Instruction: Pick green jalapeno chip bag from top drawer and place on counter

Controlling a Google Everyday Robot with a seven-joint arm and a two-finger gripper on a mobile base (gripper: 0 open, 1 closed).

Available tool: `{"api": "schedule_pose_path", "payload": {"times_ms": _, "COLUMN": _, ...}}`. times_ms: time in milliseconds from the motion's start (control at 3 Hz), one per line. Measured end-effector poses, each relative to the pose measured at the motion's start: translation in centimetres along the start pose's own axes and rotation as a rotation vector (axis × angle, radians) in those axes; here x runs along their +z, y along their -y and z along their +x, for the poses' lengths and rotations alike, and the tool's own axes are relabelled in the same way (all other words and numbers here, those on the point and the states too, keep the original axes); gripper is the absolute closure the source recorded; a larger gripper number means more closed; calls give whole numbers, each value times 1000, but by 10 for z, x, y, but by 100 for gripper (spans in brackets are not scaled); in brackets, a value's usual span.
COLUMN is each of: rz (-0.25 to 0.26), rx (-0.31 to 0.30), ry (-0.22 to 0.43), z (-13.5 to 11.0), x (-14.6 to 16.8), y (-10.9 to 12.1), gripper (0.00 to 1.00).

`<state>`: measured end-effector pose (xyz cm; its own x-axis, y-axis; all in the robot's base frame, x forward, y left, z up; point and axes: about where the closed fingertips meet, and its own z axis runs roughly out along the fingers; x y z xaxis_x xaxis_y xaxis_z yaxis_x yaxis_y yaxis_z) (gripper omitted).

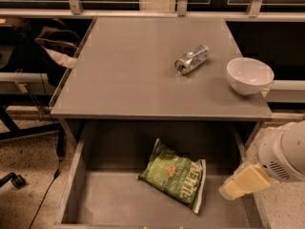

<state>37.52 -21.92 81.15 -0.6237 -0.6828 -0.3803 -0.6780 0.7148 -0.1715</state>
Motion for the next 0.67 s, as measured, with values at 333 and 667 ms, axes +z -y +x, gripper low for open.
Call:
{"api": "schedule_pose_path", "payload": {"times_ms": 333, "rz": -42, "rx": 3, "ry": 46, "z": 6, "x": 4, "y": 3, "gripper": 0}}
{"api": "schedule_pose_path", "payload": {"times_ms": 667, "rz": -124, "rx": 31, "ry": 148, "z": 17, "x": 41, "y": -3, "gripper": 0}}
